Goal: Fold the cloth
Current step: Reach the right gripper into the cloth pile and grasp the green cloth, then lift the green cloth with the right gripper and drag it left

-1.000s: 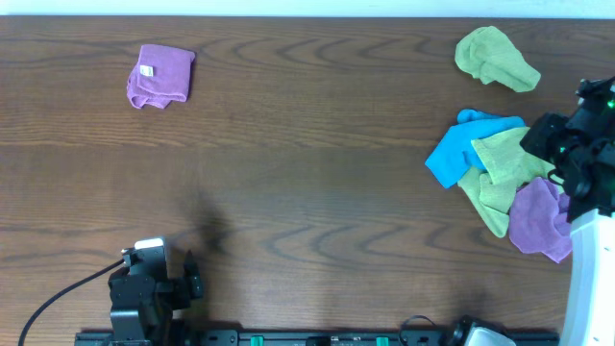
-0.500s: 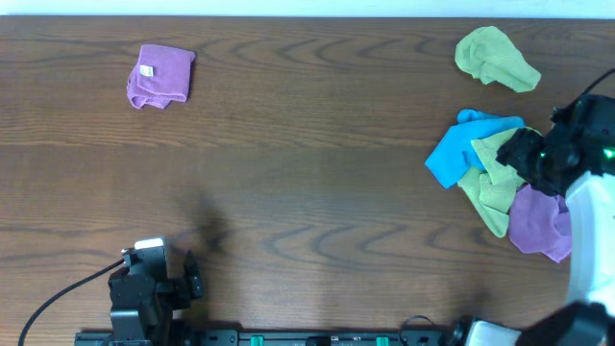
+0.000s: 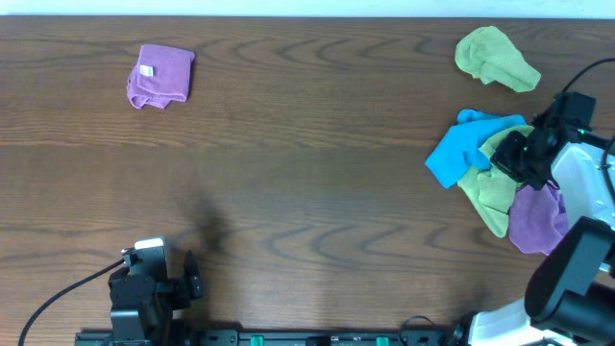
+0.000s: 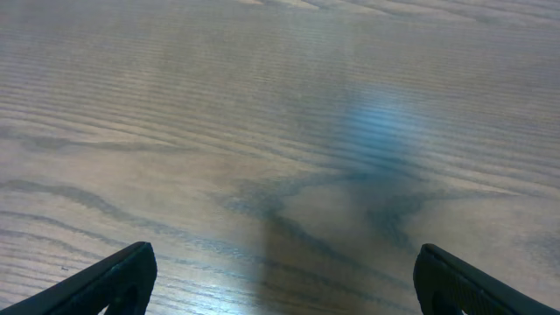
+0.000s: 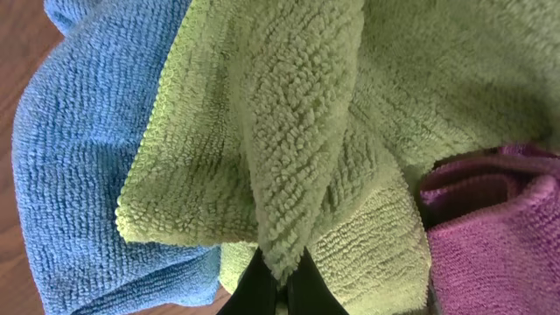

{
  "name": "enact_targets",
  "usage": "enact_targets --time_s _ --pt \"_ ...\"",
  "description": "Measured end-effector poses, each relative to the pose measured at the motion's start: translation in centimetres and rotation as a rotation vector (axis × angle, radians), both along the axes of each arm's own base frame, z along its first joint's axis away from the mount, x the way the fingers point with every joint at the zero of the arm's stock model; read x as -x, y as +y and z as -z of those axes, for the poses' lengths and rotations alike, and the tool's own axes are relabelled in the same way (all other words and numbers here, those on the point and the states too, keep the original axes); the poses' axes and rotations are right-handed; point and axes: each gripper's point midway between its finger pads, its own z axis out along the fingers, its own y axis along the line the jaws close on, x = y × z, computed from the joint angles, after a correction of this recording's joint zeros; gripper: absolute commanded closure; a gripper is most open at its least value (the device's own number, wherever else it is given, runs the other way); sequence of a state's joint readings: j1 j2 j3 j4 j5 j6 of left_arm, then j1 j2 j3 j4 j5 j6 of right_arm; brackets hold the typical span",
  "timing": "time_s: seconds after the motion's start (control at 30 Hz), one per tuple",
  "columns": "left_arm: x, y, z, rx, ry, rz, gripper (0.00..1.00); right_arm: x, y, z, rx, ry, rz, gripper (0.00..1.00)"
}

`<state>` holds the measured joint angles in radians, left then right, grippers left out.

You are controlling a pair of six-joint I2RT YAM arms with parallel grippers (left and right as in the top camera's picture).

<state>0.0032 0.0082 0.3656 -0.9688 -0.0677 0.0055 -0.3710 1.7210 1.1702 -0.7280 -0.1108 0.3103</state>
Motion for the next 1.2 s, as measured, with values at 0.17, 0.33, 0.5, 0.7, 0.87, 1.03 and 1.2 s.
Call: enact_targets --time_s 0.17,0.33,0.5,0.7,0.87,1.03,1.2 --pt "0.0 0.0 0.0 0.0 0.0 -0.001 0.05 0.1 -0.1 -4.1 0.049 -0.094 -0.016 0.99" --pt "0.0 0.0 0.0 0.0 0.0 0.0 0.05 0.3 0.0 -17.4 0.207 -0.426 -0.054 0.99" --pt "0.0 0.0 0.0 0.0 0.0 0.0 0.05 1.7 1.5 -25.7 0.253 -0.561 -0.128 0.99" --pt "0.0 0.0 0.0 0.0 0.0 0.0 0.05 1.9 6.8 -31.4 0.166 -0.689 -0.321 0.99" --pt "0.0 0.0 0.0 0.0 0.0 0.0 0.05 2.2 14.3 -29.9 0.025 -0.645 -0.557 0.99" --pt "0.0 0.0 0.0 0.0 0.0 0.0 0.05 1.7 24.7 -26.8 -0.102 -0.568 -0.865 0.99" --pt "0.0 0.0 0.0 0.0 0.0 0.0 0.05 2.6 33.1 -22.9 -0.186 -0.469 -1.086 0.99"
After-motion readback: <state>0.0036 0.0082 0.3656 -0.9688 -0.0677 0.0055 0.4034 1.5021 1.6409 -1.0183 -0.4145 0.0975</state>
